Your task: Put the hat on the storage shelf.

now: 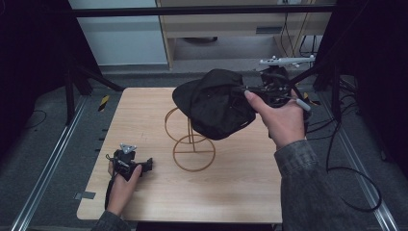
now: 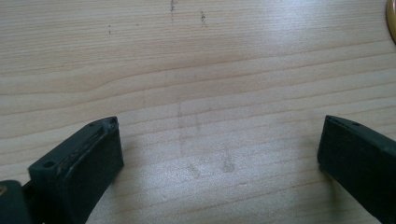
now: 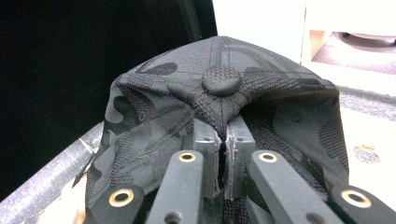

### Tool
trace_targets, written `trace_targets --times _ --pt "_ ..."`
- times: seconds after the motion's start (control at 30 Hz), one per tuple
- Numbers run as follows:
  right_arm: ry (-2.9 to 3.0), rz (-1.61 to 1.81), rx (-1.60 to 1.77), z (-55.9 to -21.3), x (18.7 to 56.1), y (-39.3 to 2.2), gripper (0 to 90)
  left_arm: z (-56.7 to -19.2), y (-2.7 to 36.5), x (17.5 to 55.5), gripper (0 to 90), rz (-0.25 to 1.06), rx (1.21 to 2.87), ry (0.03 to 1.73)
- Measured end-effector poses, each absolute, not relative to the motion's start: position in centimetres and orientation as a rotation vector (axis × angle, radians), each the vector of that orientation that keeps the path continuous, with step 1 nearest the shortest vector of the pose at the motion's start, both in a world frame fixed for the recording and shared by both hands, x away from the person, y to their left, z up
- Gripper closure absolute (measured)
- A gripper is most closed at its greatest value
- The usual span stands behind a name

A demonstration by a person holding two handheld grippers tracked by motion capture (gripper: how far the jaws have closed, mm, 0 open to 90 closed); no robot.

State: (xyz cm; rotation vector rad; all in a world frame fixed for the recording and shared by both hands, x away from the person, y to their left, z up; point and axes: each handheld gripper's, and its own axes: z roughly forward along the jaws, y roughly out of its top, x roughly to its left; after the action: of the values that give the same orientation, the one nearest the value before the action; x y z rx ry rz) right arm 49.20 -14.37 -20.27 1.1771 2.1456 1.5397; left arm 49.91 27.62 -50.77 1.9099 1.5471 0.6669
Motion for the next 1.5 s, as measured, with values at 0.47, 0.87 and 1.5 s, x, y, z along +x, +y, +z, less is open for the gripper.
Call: trace_targets --times 0.47,0.87,1.5 --pt "2.208 1.506 1.114 -20.8 49.1 -11.6 85.9 -50.8 27.6 49.9 0.0 0.668 1.906 1.548" --pt "2.245 1.458 1.089 -21.9 49.1 -9.9 85.1 -50.8 27.6 49.9 0.0 0.668 1.907 1.548" --pt "2.292 1.396 1.096 -24.4 49.9 -8.0 83.9 -50.8 27.6 49.9 0.0 0.666 1.909 1.545"
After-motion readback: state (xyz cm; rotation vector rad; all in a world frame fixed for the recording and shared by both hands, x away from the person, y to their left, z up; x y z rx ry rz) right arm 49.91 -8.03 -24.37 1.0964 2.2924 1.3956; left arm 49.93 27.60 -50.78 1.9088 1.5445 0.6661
